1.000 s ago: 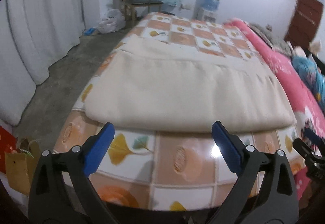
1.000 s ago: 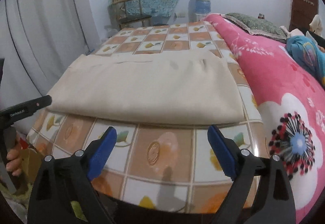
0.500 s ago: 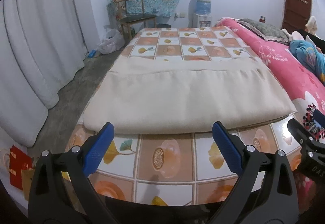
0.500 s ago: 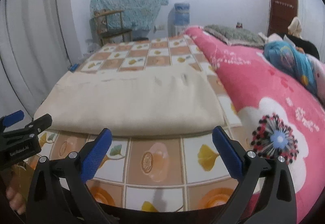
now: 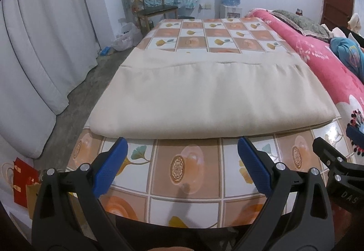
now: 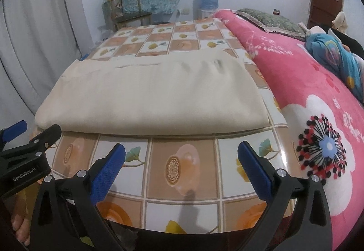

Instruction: Fold large clothes

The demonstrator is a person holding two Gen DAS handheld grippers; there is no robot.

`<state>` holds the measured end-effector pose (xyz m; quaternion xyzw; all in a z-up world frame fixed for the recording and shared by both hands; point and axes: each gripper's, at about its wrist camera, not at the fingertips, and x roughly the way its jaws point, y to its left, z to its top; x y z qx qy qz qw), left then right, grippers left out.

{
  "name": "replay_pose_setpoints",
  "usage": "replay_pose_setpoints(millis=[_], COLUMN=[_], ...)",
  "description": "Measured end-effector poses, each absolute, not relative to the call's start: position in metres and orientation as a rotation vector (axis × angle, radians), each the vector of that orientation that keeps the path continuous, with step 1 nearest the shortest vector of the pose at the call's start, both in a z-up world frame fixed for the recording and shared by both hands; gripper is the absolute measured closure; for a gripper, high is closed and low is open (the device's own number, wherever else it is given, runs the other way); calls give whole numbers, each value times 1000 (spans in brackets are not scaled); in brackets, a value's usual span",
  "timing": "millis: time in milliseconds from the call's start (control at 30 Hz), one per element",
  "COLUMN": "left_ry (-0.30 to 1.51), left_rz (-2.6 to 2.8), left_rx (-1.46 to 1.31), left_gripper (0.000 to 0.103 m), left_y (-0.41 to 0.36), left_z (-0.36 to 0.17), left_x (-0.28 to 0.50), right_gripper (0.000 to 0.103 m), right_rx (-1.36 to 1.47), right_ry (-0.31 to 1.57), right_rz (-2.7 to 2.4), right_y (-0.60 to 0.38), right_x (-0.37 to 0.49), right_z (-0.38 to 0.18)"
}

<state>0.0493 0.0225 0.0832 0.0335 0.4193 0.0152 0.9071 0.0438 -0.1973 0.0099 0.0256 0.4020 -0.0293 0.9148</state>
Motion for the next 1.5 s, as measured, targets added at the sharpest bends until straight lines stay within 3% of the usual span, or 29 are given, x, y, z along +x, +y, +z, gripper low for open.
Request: replay_pose_setpoints(millis=[1500], left_ry=[918], left_rz=[23], left_rx=[30], left_gripper=[9], left_y=[24], left_z=[71], left_x=[52], right_gripper=[7], right_rx=[35], right_ry=[838], right_rz=[-33], right_y=[-191], right_x=[42], right_z=[11])
